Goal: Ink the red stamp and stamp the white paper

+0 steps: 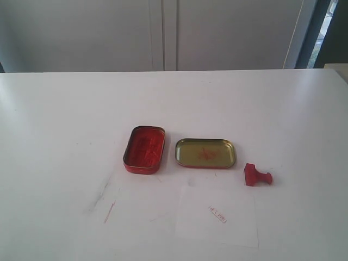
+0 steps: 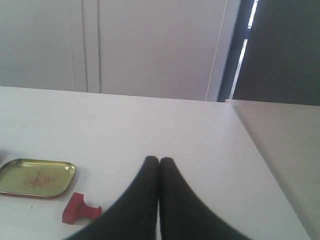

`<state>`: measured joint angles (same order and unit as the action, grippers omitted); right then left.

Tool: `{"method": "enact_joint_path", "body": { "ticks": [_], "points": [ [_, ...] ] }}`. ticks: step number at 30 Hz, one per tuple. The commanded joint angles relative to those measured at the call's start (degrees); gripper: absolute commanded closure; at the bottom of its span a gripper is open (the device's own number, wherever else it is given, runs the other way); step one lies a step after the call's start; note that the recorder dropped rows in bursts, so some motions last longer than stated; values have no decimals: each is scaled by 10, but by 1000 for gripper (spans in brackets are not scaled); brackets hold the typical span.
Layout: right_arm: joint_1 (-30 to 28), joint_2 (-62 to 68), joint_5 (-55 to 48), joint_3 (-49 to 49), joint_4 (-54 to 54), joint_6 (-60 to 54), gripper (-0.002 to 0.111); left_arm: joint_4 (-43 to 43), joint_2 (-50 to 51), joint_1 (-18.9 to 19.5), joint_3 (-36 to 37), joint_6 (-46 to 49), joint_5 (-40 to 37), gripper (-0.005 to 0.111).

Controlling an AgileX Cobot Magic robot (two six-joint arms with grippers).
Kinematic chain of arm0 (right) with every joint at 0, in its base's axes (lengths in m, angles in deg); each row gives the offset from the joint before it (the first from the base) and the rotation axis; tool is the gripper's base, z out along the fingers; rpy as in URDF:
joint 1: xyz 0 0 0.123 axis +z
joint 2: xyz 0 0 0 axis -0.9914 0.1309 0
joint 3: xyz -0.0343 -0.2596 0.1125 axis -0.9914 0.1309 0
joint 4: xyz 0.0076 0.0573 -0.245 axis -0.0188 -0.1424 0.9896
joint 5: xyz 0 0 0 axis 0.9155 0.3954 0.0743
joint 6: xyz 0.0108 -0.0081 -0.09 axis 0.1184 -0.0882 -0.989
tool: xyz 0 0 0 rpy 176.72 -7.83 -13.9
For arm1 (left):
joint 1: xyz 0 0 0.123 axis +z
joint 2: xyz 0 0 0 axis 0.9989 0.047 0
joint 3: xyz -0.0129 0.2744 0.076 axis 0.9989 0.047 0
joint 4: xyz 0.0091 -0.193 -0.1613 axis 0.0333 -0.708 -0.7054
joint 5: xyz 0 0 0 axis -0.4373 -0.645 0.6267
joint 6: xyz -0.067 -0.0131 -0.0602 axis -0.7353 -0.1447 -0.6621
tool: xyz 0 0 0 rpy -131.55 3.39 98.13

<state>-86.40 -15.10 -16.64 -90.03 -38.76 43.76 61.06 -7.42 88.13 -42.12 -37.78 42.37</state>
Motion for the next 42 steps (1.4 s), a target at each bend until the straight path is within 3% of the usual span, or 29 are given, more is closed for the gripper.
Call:
{"method": "enact_joint_path", "body": {
  "ticks": [1, 28, 38, 42],
  "points": [
    [-3, -4, 6, 3, 0, -2, 108, -2, -3, -2, -1, 0, 0, 107],
    [-3, -4, 9, 3, 72, 69, 108, -2, -3, -2, -1, 0, 0, 107],
    [-3, -4, 17, 80, 76, 69, 108, -2, -3, -2, -1, 0, 0, 107],
    [-3, -4, 78, 106, 76, 69, 108, -2, -3, -2, -1, 0, 0, 107]
  ]
}}
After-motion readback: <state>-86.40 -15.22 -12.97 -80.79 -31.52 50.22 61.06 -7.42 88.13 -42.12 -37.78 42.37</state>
